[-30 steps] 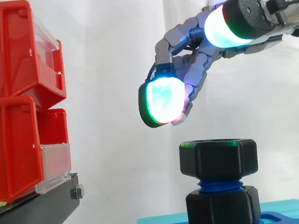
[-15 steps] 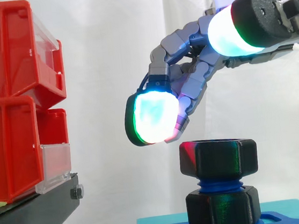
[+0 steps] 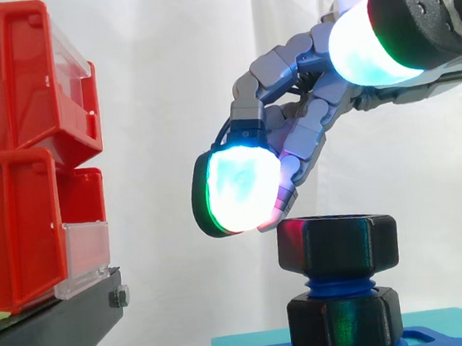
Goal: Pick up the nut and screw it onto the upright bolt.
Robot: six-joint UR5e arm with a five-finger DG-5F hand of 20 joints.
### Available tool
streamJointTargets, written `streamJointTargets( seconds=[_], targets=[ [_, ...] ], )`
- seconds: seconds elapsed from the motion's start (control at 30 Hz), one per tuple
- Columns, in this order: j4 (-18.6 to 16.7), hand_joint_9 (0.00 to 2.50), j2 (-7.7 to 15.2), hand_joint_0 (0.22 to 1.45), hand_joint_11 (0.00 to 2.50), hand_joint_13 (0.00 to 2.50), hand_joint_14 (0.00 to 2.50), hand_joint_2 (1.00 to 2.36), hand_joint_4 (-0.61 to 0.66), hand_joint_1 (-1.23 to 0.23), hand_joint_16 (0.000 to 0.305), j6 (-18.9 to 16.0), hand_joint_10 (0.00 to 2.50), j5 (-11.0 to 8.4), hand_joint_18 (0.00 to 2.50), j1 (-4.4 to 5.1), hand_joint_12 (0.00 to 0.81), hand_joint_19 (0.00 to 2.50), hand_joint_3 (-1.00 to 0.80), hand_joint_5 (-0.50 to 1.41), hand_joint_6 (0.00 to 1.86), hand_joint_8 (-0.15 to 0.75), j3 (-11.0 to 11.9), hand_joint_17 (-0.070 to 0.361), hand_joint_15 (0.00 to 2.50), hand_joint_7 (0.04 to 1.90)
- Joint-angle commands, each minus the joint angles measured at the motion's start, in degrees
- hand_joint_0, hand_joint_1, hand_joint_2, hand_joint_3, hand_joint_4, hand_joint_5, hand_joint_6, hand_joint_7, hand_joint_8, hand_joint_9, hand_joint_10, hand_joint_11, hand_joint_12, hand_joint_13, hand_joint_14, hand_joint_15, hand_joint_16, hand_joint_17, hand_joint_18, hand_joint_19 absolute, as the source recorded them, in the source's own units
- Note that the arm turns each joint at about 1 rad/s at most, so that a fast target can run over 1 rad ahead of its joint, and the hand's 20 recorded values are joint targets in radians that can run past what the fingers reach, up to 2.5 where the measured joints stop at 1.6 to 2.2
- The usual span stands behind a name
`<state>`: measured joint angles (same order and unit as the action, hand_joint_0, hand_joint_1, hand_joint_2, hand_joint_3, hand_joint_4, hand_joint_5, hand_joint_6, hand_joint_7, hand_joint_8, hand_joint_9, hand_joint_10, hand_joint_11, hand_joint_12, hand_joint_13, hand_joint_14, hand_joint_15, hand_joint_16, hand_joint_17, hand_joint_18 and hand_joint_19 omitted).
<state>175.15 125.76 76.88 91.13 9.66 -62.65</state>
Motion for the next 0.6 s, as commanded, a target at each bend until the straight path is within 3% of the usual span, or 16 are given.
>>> streamJointTargets(
  seconds=[0.0,0.43,0.57],
  targets=[
    [0.0,0.67,0.0,0.52,0.00,0.48,0.00,1.00,0.25,-0.16,0.031,0.0,0.00,-0.25,0.08,-0.17,0.308,0.00,-0.50,-0.10,0.50,0.252,0.0,0.069,0.00,0.85],
    [1.2,0.69,0.1,0.52,0.00,0.49,0.00,1.00,0.29,-0.16,0.029,0.2,0.00,-0.34,0.10,-0.87,0.304,0.00,-0.50,-0.07,0.50,0.262,0.0,0.065,0.00,1.03],
    [2.2,0.71,0.1,0.52,0.00,0.51,0.00,1.00,0.29,-0.16,0.028,0.2,0.00,-0.25,0.11,-1.49,0.298,0.00,-0.50,-0.06,0.50,0.263,-0.1,0.063,0.00,1.13]
  ],
)
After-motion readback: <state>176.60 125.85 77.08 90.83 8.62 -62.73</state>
